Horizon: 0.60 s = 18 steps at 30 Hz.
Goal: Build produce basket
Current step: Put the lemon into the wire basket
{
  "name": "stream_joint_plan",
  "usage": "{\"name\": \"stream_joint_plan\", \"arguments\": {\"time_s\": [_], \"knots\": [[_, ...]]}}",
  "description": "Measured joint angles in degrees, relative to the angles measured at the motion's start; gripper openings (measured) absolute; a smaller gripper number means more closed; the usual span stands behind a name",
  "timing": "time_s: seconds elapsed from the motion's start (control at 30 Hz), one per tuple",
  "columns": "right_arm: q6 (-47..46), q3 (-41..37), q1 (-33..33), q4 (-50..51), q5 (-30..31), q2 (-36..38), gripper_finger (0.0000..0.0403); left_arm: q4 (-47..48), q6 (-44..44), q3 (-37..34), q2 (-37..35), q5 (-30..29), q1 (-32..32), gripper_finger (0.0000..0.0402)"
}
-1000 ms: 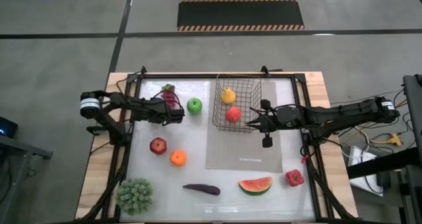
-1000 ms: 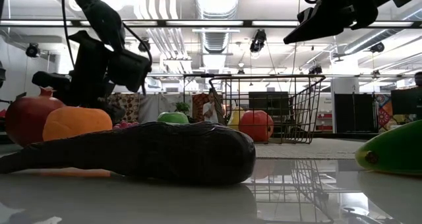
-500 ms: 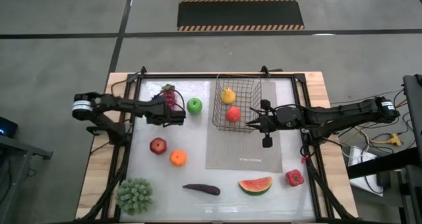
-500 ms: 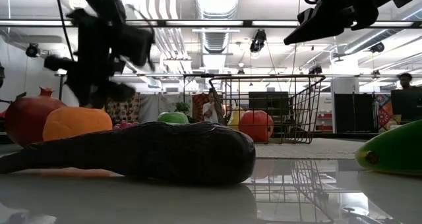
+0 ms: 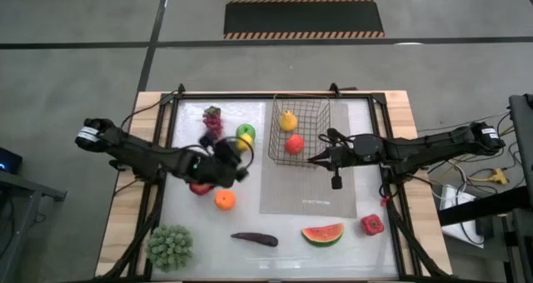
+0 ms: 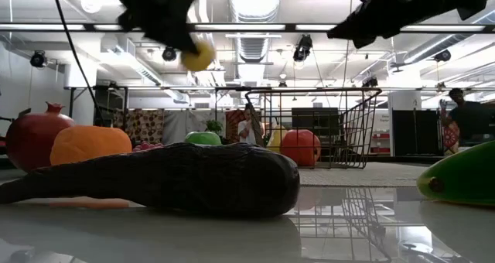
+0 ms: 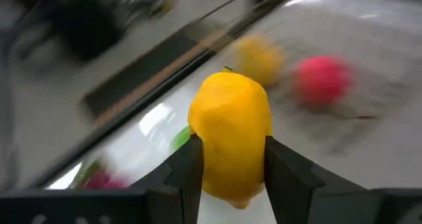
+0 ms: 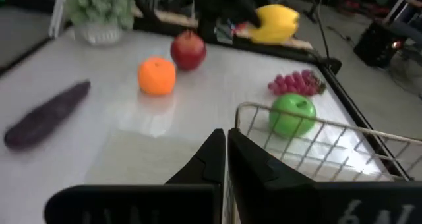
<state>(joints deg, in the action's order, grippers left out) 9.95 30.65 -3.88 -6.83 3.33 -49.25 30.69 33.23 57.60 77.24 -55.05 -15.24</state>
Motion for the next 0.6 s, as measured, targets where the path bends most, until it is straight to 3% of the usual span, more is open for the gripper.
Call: {"name": "stream_joint_plan", "arguments": {"time_s": [0.13, 0.23, 0.4, 0.6], "knots": [[-0.88, -0.08, 0.0, -2.14, -2.36, -0.28, 0.0034, -17.79, -20.56, 0.0, 1.21, 3.77, -4.04, 0.0115], [-2.78, -0.39, 0.0, -7.25, -6.22, -1.46, 0.0073, -27.33, -29.51, 0.0, 2.24, 7.81, -4.99, 0.0115], [-4.01, -2.26, 0.0, -24.54, -10.92, -6.3, 0.0154, -37.17, -36.68, -0.08, 5.04, 15.4, -5.06, 0.0115], [-4.45, -2.0, 0.0, -40.25, -10.93, -14.17, 0.0238, -49.56, -44.39, -0.15, 9.81, 16.04, -4.97, 0.0115]]}}
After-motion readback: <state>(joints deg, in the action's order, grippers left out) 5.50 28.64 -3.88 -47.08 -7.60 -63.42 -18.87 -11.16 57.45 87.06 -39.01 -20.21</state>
